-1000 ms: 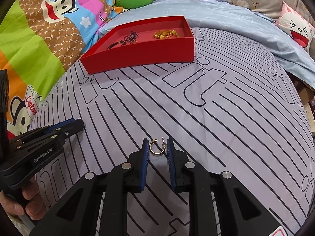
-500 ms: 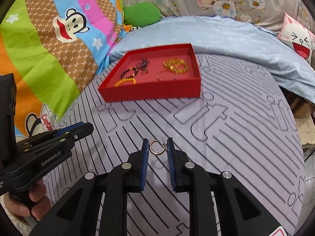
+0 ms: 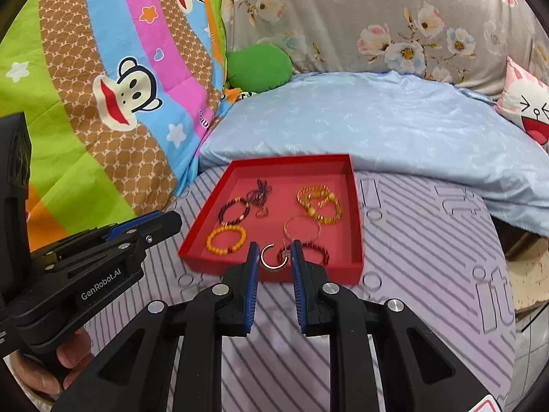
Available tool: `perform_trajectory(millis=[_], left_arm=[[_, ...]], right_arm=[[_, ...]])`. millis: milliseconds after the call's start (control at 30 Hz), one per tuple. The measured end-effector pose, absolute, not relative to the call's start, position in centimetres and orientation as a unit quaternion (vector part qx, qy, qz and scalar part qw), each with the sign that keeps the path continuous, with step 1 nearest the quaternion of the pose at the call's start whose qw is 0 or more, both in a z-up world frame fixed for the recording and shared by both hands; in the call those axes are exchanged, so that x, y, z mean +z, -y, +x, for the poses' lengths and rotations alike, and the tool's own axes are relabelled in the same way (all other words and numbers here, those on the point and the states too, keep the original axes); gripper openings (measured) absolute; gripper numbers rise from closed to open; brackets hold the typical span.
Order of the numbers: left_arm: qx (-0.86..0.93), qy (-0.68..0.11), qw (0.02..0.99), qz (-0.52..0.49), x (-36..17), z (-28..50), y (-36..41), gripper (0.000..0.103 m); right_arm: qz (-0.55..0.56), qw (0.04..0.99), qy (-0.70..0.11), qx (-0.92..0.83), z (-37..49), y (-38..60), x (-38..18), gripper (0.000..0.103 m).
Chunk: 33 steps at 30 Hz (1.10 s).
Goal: Organize jewelry
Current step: 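Carry both gold earrings into the red box and open both tools to release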
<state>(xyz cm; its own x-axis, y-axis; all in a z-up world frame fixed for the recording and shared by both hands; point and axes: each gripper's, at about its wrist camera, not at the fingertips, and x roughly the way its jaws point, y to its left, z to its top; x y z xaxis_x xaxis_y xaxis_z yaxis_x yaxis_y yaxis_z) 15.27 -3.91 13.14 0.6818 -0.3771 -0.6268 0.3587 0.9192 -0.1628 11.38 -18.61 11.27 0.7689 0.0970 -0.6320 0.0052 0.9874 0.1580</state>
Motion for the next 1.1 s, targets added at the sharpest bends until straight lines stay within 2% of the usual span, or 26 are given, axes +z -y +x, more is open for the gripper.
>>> perform_trajectory(millis=[267,600,1100], left_arm=[[-0.19,-0.338,0.922,-0.003,13.3,20.6,6.0,0.017],[-0.158,-0.37,0.915,0.015,9.5,26.4,7.4,0.017],[-0.146,-0.398,0.905,0.025,5.8,29.3,8.4,0.017]], right_arm=[[0.078,0.936,-0.344,0.014,17.3,19.5,10.4,0.018],[0.078,0.926,-0.37,0.001,23.1,20.2,7.2,0.018],[0.072,0.913,-0.401,-0.003,26.5,20.2,3.7,0.018]])
